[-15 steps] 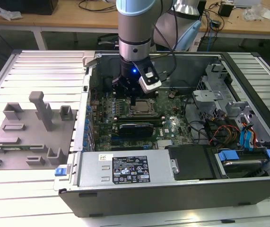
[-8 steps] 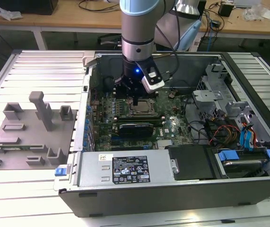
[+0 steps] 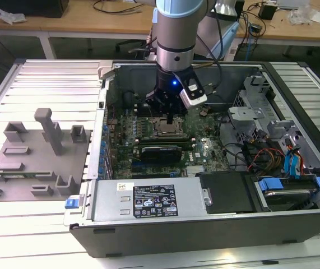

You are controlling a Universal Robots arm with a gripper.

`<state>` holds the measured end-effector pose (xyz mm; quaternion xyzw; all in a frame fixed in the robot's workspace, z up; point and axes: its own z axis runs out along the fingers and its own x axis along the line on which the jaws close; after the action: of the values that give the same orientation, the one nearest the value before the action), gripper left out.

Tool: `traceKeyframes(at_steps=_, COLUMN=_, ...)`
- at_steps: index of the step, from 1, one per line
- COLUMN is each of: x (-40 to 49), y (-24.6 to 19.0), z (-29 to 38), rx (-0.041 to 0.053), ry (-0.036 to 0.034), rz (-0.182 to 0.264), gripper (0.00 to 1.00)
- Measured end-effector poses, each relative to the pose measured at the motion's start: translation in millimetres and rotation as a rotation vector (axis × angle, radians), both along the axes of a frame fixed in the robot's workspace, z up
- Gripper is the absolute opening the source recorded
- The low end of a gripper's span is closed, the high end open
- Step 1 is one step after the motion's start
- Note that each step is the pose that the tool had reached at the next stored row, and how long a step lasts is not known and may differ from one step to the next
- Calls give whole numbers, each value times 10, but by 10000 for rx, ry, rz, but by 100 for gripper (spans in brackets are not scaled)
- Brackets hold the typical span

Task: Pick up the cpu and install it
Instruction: 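Close the cpu cover, then install the first cpu locking lever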

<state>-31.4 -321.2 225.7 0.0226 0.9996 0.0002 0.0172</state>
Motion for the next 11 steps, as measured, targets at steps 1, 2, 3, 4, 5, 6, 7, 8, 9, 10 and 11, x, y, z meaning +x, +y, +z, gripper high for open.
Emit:
traceKeyframes(at_steps=1, x=0, y=0, z=0, rx=2, ry=-1, rz=0, gripper=11)
traceKeyframes(at_steps=2, x=0, y=0, z=1, rx=0, ry=0, rz=0, gripper=11)
traceKeyframes(at_steps=3, x=0, y=0, z=2, rx=-1, ry=1, rz=0, gripper=11)
traceKeyframes(at_steps=4, x=0, y=0, z=5, rx=-1, ry=1, rz=0, gripper=11)
traceKeyframes(at_steps=5, x=0, y=0, z=8, rx=-1, ry=1, rz=0, gripper=11)
traceKeyframes(at_steps=6, x=0, y=0, z=9, rx=-1, ry=1, rz=0, gripper=11)
traceKeyframes(at_steps=7, x=0, y=0, z=10, rx=-1, ry=1, rz=0, gripper=11)
traceKeyframes(at_steps=8, x=0, y=0, z=10, rx=-1, ry=1, rz=0, gripper=11)
traceKeyframes(at_steps=9, x=0, y=0, z=11, rx=-1, ry=1, rz=0, gripper=11)
traceKeyframes(at_steps=10, x=0, y=0, z=12, rx=-1, ry=1, rz=0, gripper=11)
traceKeyframes(at_steps=11, x=0, y=0, z=13, rx=-1, ry=1, rz=0, gripper=11)
